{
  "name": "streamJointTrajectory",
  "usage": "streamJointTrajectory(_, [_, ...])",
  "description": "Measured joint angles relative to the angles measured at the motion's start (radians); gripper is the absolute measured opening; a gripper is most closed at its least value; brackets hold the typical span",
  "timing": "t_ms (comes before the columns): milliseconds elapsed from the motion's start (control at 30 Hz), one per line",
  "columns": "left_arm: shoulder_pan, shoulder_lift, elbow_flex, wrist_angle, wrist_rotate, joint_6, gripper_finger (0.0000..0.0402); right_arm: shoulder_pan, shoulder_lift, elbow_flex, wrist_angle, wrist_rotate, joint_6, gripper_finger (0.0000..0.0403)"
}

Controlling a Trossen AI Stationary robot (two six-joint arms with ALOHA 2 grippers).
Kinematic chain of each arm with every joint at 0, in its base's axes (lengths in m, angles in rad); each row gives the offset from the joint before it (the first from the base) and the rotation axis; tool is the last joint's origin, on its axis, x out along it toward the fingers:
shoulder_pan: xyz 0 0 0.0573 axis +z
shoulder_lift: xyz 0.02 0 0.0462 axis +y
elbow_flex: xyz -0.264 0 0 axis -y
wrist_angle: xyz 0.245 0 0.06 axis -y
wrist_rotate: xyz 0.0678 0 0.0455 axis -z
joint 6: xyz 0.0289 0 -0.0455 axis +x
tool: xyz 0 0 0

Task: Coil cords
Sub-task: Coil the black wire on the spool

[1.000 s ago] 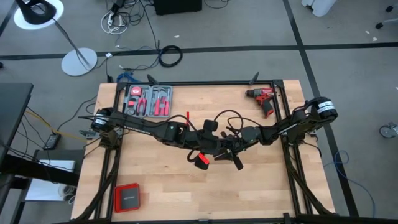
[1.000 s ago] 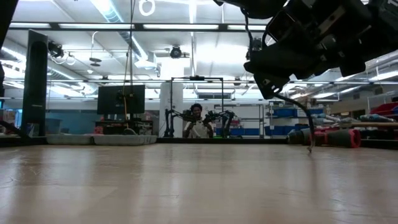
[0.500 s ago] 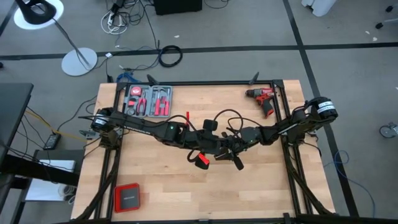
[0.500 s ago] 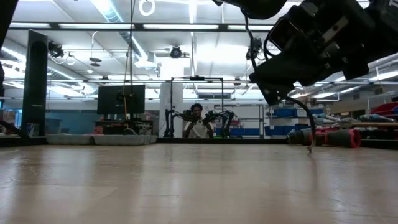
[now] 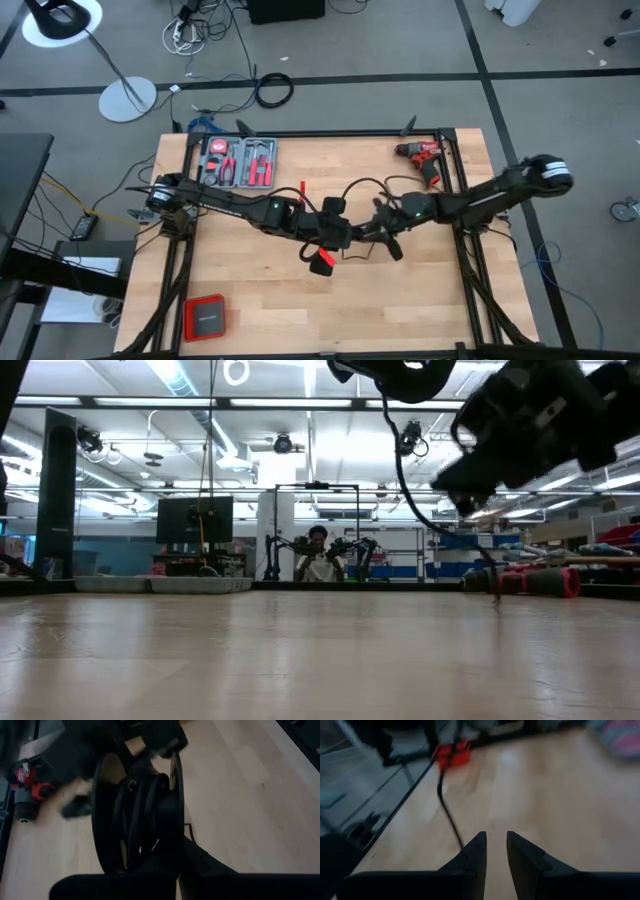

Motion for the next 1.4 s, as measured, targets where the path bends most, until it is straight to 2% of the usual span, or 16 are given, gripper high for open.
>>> streamJointTrajectory(167, [-0.002,0.0,0.0,-0.041,0.011,-0.027,0.0001,0.021,-0.193,0.0,-0.044,0.078,-0.051,0.0074])
streamJointTrajectory(333, [-0.002,0.0,0.0,-0.061,0.01,-0.034,0.0001,0.032,-0.275,0.0,-0.07,0.135,-0.112,0.008])
streamJointTrajectory(733, [-0.002,0.0,0.0,-0.068,-0.031,-0.052,0.0001,0.071,-0.266,0.076,-0.13,0.159,-0.165,0.012])
streamJointTrajectory(1100, [-0.002,0.0,0.0,-0.08,-0.072,-0.075,0.0001,0.147,-0.265,0.1,-0.181,0.328,-0.267,0.012])
streamJointTrajectory(1400, [0.0,0.0,0.0,-0.073,-0.071,-0.069,0.0001,0.147,-0.258,0.139,-0.173,0.306,-0.281,0.0118])
